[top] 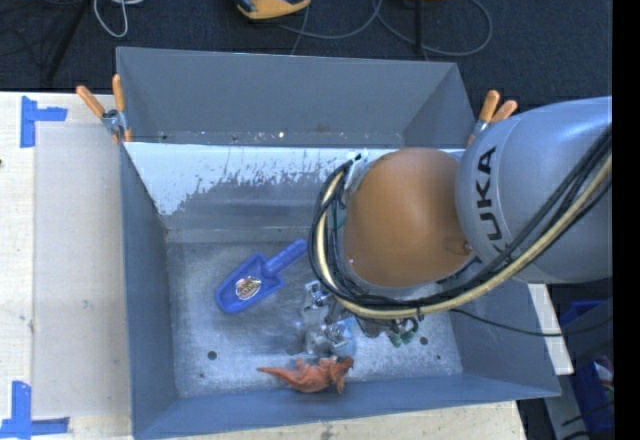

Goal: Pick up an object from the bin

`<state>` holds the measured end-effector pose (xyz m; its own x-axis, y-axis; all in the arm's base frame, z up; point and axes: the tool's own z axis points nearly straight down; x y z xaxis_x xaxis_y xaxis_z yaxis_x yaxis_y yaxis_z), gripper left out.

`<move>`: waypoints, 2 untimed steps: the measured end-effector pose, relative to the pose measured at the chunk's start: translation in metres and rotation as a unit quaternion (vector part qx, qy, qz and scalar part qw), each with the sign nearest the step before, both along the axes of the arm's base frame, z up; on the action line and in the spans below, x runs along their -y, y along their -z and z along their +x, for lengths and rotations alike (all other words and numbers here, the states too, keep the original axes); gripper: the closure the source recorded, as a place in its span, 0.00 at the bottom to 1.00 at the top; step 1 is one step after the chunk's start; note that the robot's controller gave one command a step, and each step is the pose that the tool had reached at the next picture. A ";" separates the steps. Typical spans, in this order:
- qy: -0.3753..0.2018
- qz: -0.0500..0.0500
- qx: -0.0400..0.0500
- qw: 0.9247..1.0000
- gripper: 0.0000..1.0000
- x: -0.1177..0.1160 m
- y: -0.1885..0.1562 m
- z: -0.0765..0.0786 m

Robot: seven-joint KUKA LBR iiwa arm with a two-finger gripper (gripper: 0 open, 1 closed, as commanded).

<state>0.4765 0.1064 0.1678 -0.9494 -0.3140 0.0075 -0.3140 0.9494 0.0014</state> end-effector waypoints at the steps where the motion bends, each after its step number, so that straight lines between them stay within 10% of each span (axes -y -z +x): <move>1: 0.009 0.000 0.002 1.000 0.00 0.008 0.027 0.004; 2: 0.009 0.000 0.002 1.000 0.00 0.008 0.027 0.004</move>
Offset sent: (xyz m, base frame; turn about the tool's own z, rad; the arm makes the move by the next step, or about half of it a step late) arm 0.0000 0.0000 0.0000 0.0000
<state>0.4802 0.0981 0.1409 -0.9552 -0.2960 0.0029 -0.2960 0.9552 0.0008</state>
